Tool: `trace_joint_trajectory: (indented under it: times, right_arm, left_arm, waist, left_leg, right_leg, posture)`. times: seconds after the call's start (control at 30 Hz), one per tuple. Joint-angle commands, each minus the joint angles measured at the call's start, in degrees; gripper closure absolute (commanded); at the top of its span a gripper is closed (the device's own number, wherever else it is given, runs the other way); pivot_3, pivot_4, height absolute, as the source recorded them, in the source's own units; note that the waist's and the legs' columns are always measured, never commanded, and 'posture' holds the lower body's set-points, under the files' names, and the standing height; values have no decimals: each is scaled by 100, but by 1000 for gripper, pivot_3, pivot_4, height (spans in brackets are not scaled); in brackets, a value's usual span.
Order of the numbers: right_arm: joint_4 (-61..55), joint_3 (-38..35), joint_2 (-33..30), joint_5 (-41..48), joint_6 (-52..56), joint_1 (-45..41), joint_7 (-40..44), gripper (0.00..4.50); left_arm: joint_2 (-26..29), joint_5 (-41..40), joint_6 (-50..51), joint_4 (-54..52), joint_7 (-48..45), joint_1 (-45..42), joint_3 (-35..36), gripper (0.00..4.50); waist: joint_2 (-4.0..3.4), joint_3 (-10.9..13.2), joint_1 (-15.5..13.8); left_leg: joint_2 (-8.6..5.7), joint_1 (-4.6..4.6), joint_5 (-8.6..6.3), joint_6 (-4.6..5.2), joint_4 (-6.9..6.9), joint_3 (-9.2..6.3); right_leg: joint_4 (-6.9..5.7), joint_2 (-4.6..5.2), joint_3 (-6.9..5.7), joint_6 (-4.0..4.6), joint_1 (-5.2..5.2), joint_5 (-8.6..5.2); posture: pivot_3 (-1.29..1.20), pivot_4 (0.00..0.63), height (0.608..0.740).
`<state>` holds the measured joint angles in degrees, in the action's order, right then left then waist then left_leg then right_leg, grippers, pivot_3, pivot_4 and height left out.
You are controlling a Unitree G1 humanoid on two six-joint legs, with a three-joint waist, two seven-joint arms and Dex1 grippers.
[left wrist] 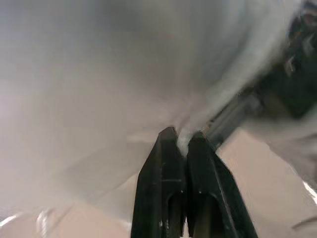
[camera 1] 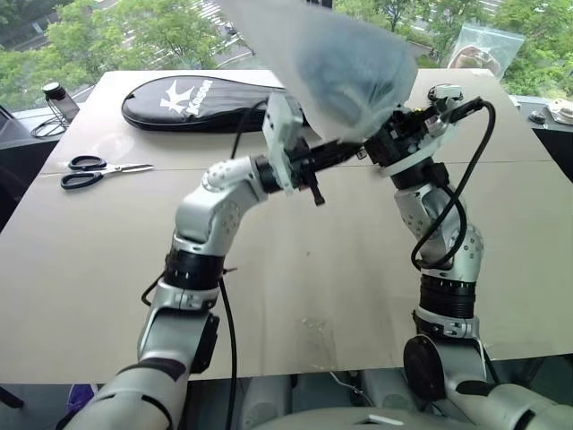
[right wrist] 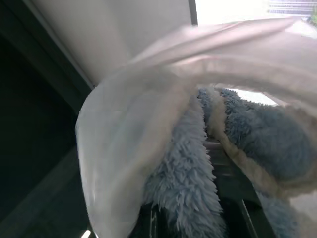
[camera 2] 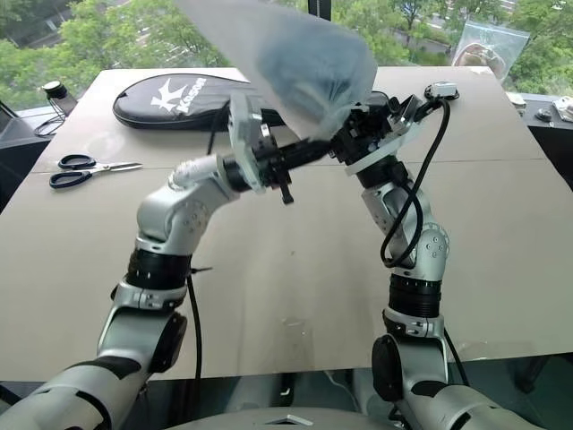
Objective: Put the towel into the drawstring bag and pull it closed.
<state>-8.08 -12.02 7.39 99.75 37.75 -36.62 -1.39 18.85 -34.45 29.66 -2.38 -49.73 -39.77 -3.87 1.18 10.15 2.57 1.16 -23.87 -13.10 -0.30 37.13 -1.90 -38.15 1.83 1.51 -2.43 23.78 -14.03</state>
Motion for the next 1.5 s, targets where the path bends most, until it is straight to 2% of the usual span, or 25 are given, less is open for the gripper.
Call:
trace_joint_trajectory:
  times: [0.03, 0.07, 0.2, 0.27, 0.33, 0.47, 0.6, 0.77, 0.9, 0.97, 1.07, 1.3, 1.37, 1.5]
  right_arm:
    - [-345, 714, -192, -1113, 101, -305, 504, 4446]
    - [-320, 885, -375, -1695, 40, -234, 673, 4446]
    - [-325, 1387, -1057, -3101, -6, 86, 1370, 4446]
    - [-417, 1919, -1643, -4141, -150, 292, 1761, 4446]
    - [-394, 2128, -1913, -4727, -321, 432, 1937, 4446]
    - [-162, 1615, -1811, -4753, -431, 529, 1765, 4446]
    - [62, 741, -1598, -4022, -317, 394, 1312, 4446]
    - [-125, 1121, -2034, -4944, -327, 388, 1506, 4446]
    - [-97, 474, -1726, -4196, -82, 270, 1269, 4446]
    - [-262, 796, -1983, -4769, -130, 322, 1511, 4446]
    - [-460, 1665, -2350, -5937, -518, 396, 1924, 4446]
    - [-261, 3110, -2711, -7814, -1573, 512, 2870, 4446]
    - [-21, 3220, -2643, -8091, -1790, 529, 2978, 4446]
    - [329, 2704, -1941, -7601, -1529, 518, 2914, 4446]
  left_arm:
    - [-234, -823, 956, -932, -332, 148, -497, 4500]
    - [-275, -1031, 1194, -956, -275, 103, -372, 4500]
    - [-311, -1669, 2048, -910, -143, -45, 86, 4500]
    - [-199, -2098, 2586, -985, -186, -62, 291, 4500]
    - [-122, -2398, 3003, -1060, -177, -61, 479, 4500]
    - [198, -2761, 3522, -1217, -207, 44, 795, 4500]
    - [432, -2632, 3504, -1317, -150, 133, 951, 4500]
    - [592, -2672, 3528, -1270, 16, -32, 1135, 4500]
    - [867, -2372, 3206, -1195, -62, -66, 1070, 4500]
    - [851, -2336, 3123, -1126, 31, -133, 1080, 4500]
    - [682, -2371, 3170, -1068, 360, -319, 1035, 4500]
    - [431, -2191, 3164, -1033, 887, -411, 871, 4500]
    - [503, -2100, 3143, -1077, 841, -340, 767, 4500]
    - [812, -1880, 3151, -1253, 627, -24, 468, 4500]
  waist:
    - [-6, 3, -14]
    - [-6, 3, -21]
    - [-5, 3, -38]
    - [-5, 2, -32]
    - [-5, 3, -28]
    - [-4, 2, 4]
    - [-4, 2, -24]
    - [0, 1, -173]
    - [-3, 3, -63]
    - [-3, 3, -52]
    - [-3, 3, -50]
    - [-3, 3, -36]
    - [-1, 2, -44]
    - [-3, 3, -6]
  left_leg:
    - [0, 0, 0, 0, 0, -2]
    - [0, 0, 0, 0, 0, -4]
    - [-7, -1, 0, 0, 9, -5]
    - [-9, -1, 0, 0, 10, -5]
    - [-9, 0, 0, 0, 8, -6]
    - [-5, 4, 0, 0, 7, -6]
    - [5, 6, 0, -1, 4, -9]
    - [-13, -4, 0, -1, 13, -6]
    - [-5, 2, 0, -1, 2, -3]
    - [-1, 2, 0, -1, 0, -5]
    - [-7, 1, 0, 0, 3, 0]
    - [-7, 2, 0, -1, 4, -3]
    - [-11, 1, 1, -1, 8, -2]
    - [-3, 9, 0, -1, 3, 0]
  right_leg:
    - [-1, -1, -2, 0, 0, 0]
    - [-1, -2, -5, 0, -1, 0]
    - [5, 2, -8, -3, -7, 0]
    - [6, 4, -8, -4, -8, 0]
    - [7, 3, -9, -4, -8, -1]
    - [5, -3, -7, -3, -8, -1]
    - [2, -9, -8, 0, -7, 0]
    - [16, 20, -16, -3, -15, 0]
    - [9, 0, -3, -1, -6, 0]
    - [8, -4, -6, 0, -6, 0]
    - [12, 1, -4, -2, -8, 0]
    - [11, 0, -5, -3, -8, 0]
    - [11, 5, -5, -4, -8, 0]
    - [6, -4, 4, -2, -7, 0]
  posture:
    - [0, 150, 740]
    - [0, 150, 740]
    - [0, 150, 740]
    - [0, 150, 740]
    - [0, 150, 740]
    - [0, 150, 740]
    - [0, 150, 740]
    - [0, 150, 740]
    - [0, 150, 740]
    - [0, 150, 740]
    - [0, 150, 740]
    - [0, 150, 740]
    - [0, 150, 740]
    - [0, 150, 740]
